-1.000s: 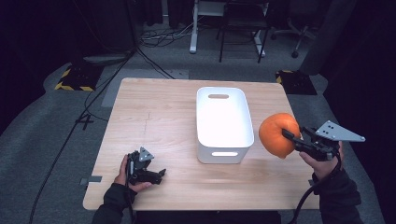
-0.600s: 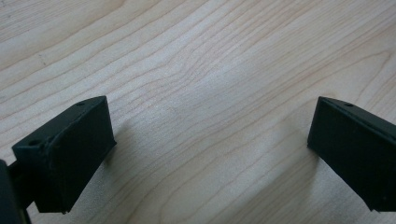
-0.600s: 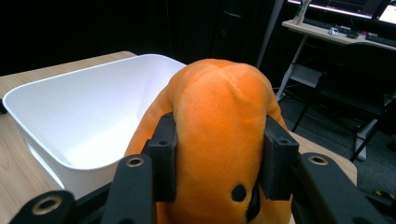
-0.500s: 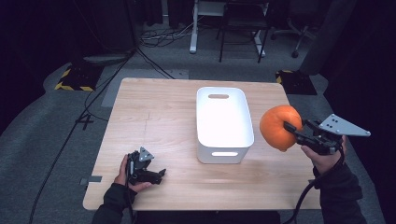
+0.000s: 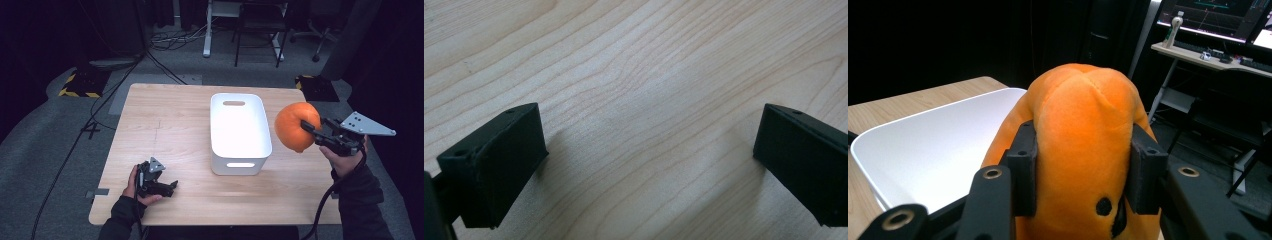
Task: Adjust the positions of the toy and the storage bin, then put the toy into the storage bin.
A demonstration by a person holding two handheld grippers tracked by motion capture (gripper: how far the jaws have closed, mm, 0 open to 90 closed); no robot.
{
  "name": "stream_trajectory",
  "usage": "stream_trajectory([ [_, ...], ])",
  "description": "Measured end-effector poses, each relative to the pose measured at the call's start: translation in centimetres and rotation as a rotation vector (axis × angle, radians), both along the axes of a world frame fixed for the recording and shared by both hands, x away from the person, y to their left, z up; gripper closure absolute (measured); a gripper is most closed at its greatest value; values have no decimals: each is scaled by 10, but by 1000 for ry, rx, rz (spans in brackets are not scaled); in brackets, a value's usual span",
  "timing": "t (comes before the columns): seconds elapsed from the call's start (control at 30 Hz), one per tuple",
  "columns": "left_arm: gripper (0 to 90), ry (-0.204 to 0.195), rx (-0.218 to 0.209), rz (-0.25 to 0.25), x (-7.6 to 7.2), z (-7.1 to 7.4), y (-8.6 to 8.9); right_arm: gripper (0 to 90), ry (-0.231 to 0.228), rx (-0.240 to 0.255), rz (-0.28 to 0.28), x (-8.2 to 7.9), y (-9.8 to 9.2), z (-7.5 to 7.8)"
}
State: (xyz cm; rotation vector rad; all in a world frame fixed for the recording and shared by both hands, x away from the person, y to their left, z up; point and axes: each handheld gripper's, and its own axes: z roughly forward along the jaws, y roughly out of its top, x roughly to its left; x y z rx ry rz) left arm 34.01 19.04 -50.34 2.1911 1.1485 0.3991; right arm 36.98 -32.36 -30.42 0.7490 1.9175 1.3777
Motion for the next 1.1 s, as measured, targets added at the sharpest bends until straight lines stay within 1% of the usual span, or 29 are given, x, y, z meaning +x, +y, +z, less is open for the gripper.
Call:
stream_trajectory([
  [0.03, 6, 0, 0, 0, 0, 0, 0, 565, -6, -7, 0, 1, 2, 1],
  [0.1, 6, 0, 0, 1, 0, 0, 0, 565, -8, -5, 1, 2, 5, 2],
  [0.13, 6, -3, 7, -1, 0, 0, 0, 565, -11, -1, 13, 4, 8, 4],
  [0.2, 6, -2, 7, -2, 0, 1, 0, 565, -13, 4, 19, 5, 13, 6],
  [0.23, 6, 0, 3, -1, 0, 0, 0, 565, -18, 1, 22, 6, 16, 7],
  [0.3, 6, -3, 7, -1, 0, 0, 0, 565, -18, -2, 25, 7, 18, 8],
  [0.33, 6, 0, 3, -2, 0, 0, 0, 565, -22, -5, 34, 8, 24, 9],
  [0.4, 6, 0, 2, -2, 0, 0, 0, 565, -28, -12, 37, 9, 27, 10],
  [0.5, 6, -1, 3, 0, 0, 0, 0, 565, -35, -11, 46, 10, 32, 11],
  [0.63, 6, 0, 3, -2, 0, 0, 0, 564, -30, -23, 53, 12, 39, 13],
  [0.73, 6, 0, 3, -2, 0, 0, 0, 563, -23, -19, 61, 15, 44, 15],
  [0.8, 6, -1, 3, -1, 0, 0, 0, 563, -26, -19, 64, 15, 46, 15],
  [0.87, 6, -2, 7, -2, 0, 0, 0, 560, -30, -31, 75, 16, 51, 15],
  [1.0, 6, -7, -6, 1, 1, -1, -1, 559, -28, -32, 79, 17, 56, 16],
  [1.03, 6, -6, 4, -6, 2, 0, -1, 560, -33, -33, 81, 17, 57, 17],
  [1.1, 6, -7, 2, -3, 2, 0, -1, 560, -35, -32, 79, 18, 58, 17],
])
